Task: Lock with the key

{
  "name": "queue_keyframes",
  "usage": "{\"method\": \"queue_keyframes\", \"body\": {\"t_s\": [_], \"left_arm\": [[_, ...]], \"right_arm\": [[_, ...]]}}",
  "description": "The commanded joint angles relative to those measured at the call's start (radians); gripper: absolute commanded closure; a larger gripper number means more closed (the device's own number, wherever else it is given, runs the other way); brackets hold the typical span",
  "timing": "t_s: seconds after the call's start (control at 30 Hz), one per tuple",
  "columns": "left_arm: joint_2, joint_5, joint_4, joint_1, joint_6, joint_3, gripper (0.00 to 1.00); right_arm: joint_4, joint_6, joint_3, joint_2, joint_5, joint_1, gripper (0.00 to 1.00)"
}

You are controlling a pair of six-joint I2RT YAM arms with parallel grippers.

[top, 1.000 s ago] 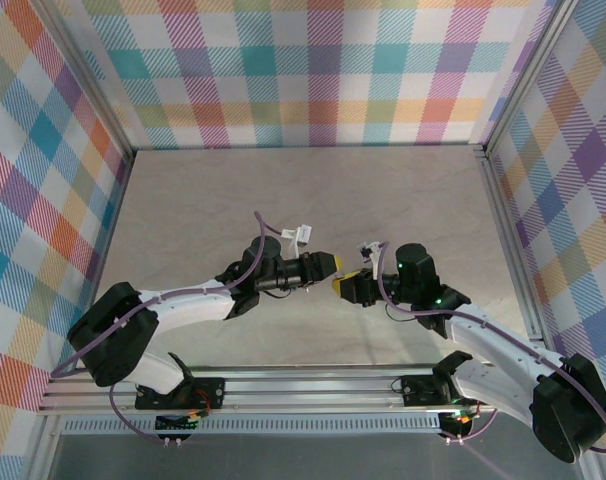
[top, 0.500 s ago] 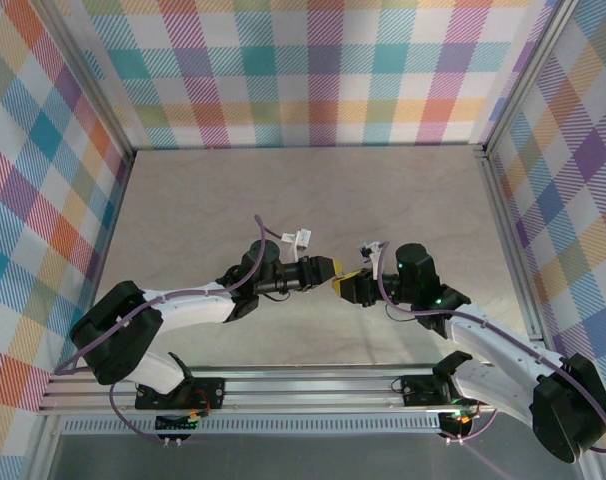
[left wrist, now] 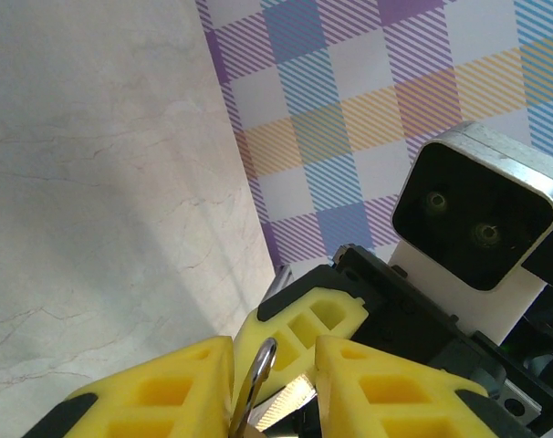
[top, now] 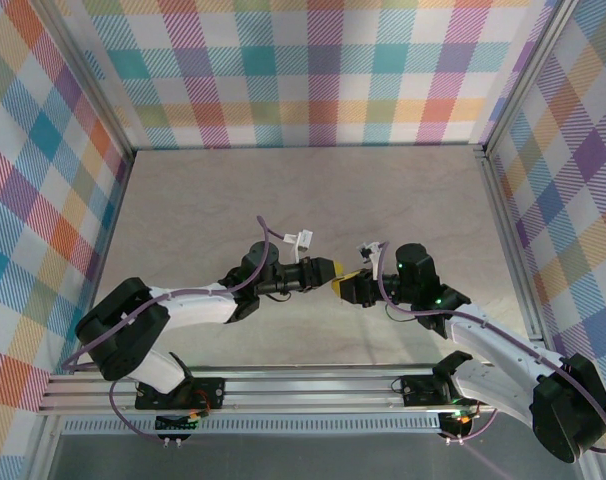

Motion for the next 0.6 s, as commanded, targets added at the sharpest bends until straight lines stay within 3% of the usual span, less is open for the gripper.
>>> {"method": "queue_keyframes", "body": {"t_s": [0.0, 0.57], "left_arm": [[0.009, 0.025, 0.067, -0.012, -0.004, -0.006, 0.73], [0.017, 0.031, 0.068, -0.012, -0.002, 0.002, 0.84]], "right_arm": [[0.031, -0.006, 0.022, -0.002, -0.024, 0.004, 0.74], [0.033, -0.006, 0.023, 0.002, -0.03, 0.004, 0.74]]}}
